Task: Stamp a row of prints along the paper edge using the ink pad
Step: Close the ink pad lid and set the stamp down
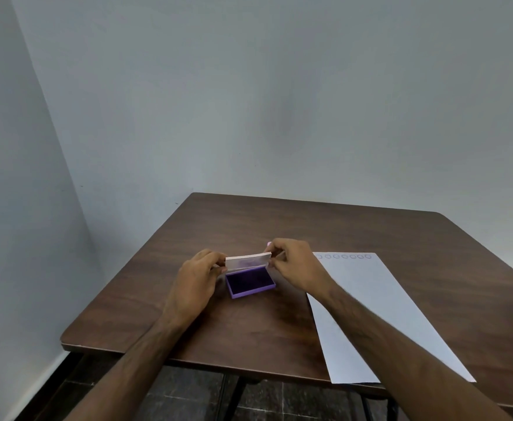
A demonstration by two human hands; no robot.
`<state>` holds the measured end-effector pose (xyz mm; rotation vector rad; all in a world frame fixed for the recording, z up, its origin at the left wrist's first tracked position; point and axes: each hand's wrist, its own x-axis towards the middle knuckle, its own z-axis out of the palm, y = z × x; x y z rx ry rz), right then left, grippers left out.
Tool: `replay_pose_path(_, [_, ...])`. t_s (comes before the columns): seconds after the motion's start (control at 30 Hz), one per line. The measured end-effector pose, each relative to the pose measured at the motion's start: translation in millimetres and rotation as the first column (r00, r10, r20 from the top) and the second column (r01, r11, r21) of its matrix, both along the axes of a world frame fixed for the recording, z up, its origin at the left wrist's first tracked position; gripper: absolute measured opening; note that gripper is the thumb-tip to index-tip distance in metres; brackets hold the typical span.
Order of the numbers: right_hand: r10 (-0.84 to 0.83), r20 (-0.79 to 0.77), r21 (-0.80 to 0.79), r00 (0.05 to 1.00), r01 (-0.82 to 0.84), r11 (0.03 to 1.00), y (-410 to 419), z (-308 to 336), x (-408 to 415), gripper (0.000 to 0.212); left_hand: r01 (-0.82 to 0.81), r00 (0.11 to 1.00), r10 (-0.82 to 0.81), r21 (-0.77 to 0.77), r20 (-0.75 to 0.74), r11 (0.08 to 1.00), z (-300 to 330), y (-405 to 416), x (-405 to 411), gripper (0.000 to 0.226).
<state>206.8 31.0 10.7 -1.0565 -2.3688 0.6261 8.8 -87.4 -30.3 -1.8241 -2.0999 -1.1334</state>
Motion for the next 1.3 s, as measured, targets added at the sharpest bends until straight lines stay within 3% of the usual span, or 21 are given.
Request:
replay_pose_path(0.43, [0.013,-0.022,0.008,1.0,-0.012,1.0,-0.2,-2.6,6.9,0.011,0.089,0.996,-0.089,0.008,-0.032,0.996,-1.0,-4.3,3.8,0.014])
replay_pose_path(0.77, [0.056,0.114,0.053,0.992,-0.062,0.997,-10.6,-9.2,18.2,0.033,0.147,0.989,-0.148,-0.041,-0.029,0.988,-2.9,-9.3,5.9,0.026])
replay_pose_path(0.97, [0.111,0.185,0.061,0.976,-0.124,0.99,-15.2,-6.9,24.2,0.041,0.194,0.981,-0.194,-0.06,-0.008,0.979,-4.0,-15.8,8.8,0.007])
replay_pose_path(1.13, [0.15,0.207,0.014,0.967,-0.156,0.988,-16.0,-3.5,26.2,0.036,0.151,0.982,-0.166,-0.147,-0.094,0.978,-3.8,-14.7,12.0,0.036])
replay_pose_path(1.3, [0.164,0.244,-0.022,0.956,-0.164,0.986,-14.3,3.2,25.8,0.039,0.161,0.98,-0.174,-0.13,-0.1,0.978,-4.5,-13.5,9.8,0.032])
